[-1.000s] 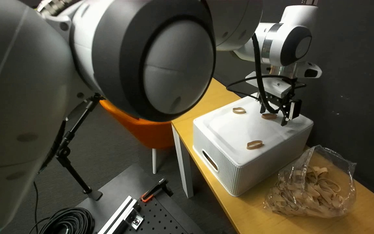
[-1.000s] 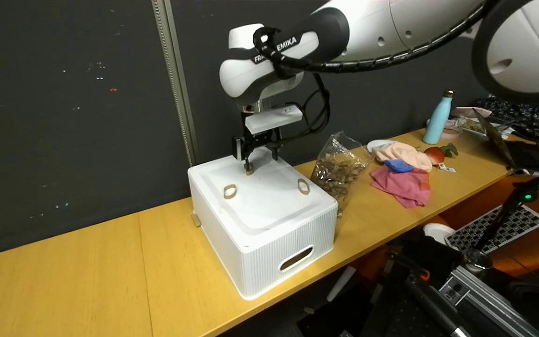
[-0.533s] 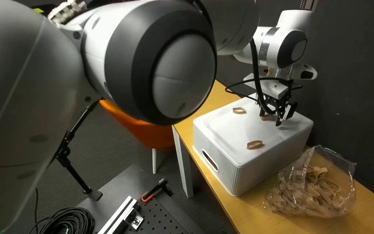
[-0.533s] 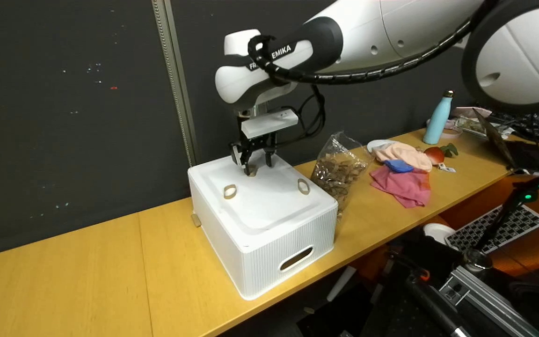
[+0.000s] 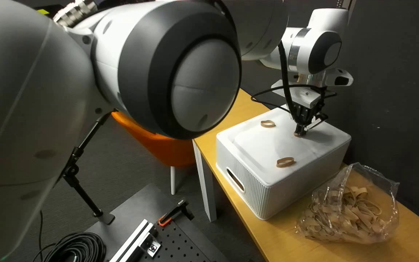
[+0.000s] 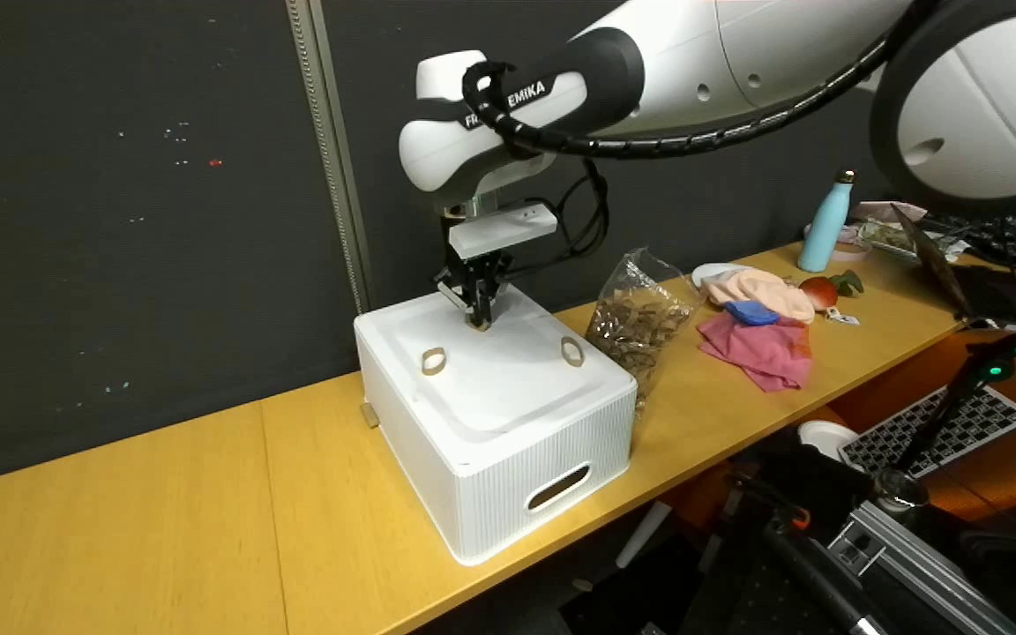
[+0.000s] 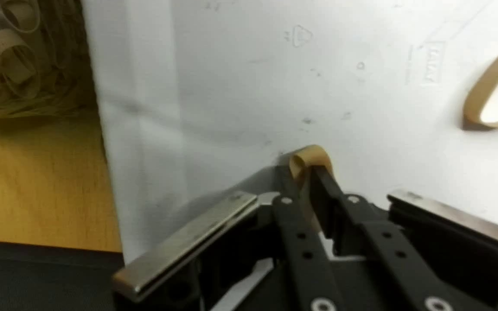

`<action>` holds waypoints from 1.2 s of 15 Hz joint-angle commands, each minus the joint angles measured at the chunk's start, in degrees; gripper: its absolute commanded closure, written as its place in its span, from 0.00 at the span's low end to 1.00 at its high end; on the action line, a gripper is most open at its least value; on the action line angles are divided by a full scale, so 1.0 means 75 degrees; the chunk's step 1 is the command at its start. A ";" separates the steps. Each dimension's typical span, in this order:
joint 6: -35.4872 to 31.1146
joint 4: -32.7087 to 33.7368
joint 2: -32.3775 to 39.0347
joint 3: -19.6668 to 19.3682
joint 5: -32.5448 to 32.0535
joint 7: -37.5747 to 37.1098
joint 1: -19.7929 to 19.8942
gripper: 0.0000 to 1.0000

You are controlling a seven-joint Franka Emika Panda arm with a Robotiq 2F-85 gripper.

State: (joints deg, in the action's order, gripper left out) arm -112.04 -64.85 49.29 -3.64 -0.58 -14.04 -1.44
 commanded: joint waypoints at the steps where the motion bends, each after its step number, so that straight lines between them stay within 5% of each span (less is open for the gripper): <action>1: -0.0011 0.0080 0.0029 0.0081 0.0112 0.0060 0.0065 1.00; 18: 0.0304 -0.0495 -0.0877 0.0461 0.0108 -0.0064 -0.0705 1.00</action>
State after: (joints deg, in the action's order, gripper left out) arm -111.21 -65.76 44.90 -0.76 -0.56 -14.14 -6.61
